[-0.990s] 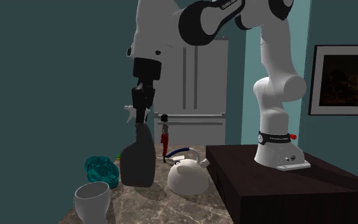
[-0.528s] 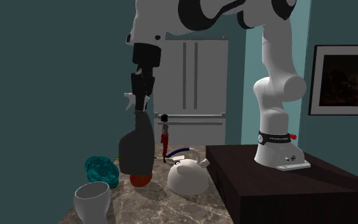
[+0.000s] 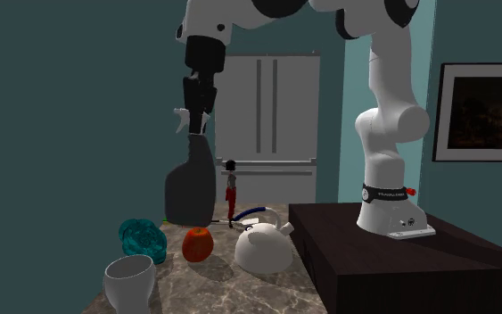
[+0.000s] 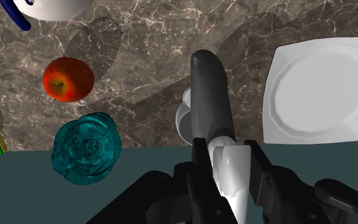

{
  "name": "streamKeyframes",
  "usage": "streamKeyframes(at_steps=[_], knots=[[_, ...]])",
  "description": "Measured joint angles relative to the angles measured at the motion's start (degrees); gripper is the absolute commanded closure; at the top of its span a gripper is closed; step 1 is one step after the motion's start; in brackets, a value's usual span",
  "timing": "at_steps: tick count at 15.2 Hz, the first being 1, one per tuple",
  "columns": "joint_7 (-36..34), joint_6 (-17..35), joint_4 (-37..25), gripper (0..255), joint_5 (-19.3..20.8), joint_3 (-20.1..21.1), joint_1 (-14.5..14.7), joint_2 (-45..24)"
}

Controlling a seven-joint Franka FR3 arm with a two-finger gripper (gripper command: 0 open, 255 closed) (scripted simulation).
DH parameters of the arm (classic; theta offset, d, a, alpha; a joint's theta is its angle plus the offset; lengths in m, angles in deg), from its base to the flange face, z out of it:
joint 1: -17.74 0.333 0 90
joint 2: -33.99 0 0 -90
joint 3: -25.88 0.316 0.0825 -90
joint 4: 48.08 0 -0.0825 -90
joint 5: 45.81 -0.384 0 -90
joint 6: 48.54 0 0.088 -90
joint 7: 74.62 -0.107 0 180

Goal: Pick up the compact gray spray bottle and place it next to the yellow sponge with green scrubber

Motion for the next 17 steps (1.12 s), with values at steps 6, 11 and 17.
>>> streamKeyframes(at_steps=[6, 11, 17], knots=[[0.6, -4.4, -3.9, 255, -0.5, 0.0, 0.0, 0.7], [1.0, -8.3, -7.6, 255, -0.7, 0.1, 0.0, 0.8], [5.6, -9.9, -8.3, 255, -1.9, -2.0, -2.1, 2.3]])
